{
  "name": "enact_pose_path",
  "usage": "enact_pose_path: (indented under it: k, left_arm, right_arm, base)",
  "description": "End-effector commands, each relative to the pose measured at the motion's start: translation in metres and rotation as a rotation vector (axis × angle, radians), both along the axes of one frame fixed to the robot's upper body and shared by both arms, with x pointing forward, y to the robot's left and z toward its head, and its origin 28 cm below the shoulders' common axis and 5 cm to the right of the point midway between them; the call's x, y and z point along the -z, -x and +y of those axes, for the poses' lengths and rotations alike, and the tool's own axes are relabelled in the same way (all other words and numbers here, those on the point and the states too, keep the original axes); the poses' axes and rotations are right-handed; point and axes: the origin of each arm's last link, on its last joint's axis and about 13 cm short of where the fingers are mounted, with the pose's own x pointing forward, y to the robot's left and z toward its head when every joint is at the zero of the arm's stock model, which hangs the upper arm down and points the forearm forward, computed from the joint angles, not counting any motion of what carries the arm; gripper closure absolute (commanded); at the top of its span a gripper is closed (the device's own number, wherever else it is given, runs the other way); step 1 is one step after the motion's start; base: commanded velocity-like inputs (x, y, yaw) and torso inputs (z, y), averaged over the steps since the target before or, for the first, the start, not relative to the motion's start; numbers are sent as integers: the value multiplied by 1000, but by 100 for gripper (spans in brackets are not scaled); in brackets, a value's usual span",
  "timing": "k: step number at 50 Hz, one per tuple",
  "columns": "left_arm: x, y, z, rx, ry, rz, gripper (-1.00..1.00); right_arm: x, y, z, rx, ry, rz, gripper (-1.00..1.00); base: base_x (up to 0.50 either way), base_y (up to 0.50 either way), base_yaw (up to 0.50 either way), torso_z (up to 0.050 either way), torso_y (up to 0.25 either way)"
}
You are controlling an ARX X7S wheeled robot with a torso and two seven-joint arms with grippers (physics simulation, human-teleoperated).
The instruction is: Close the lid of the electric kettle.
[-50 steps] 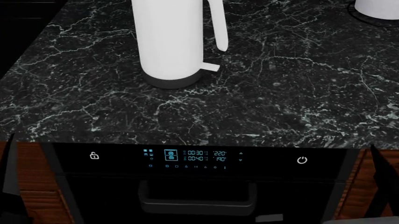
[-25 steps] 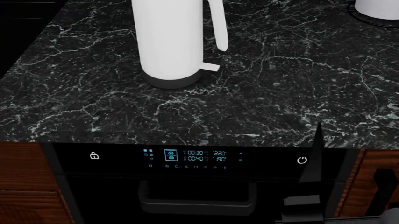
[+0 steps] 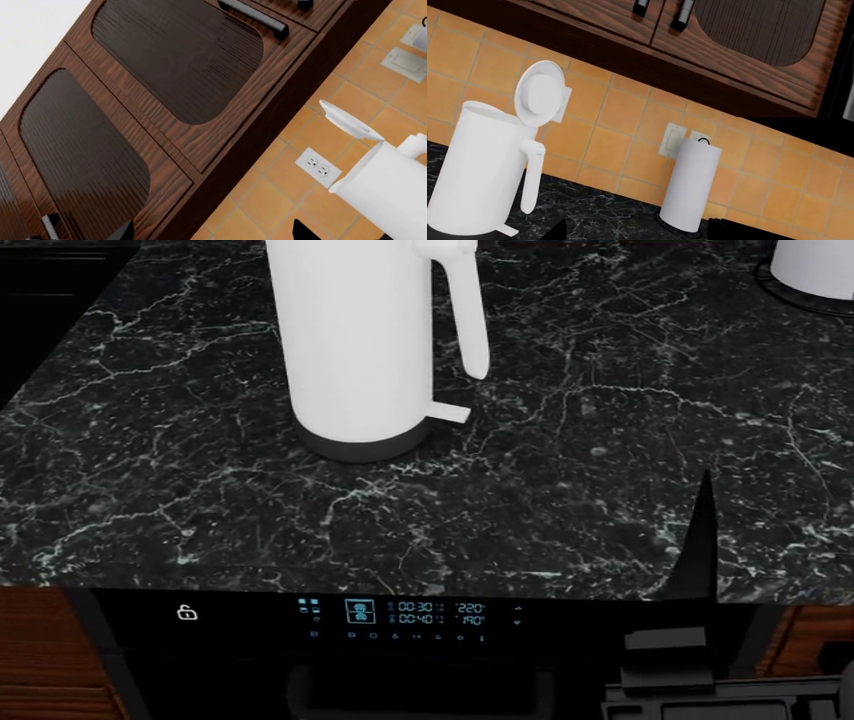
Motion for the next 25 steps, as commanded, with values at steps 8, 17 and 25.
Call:
enact_pose_path:
  k: [8,17,25]
  left_arm:
    - [-4,-1,-2,6,-11,-2,-100]
    - [-5,-1,-3,10,-14,-7,-100]
    - [-4,-1,-3,10,-13,-8,-100]
  right_arm:
    - [-5,-3,0,-7,7,-17,-100]
    - [-5,-4,0,-11,9,-19,-100]
    - [-4,-4,-1,-12,10,-19,-100]
  base:
    - [500,0,0,0,0]
    - [500,0,0,0,0]
    - [500,0,0,0,2]
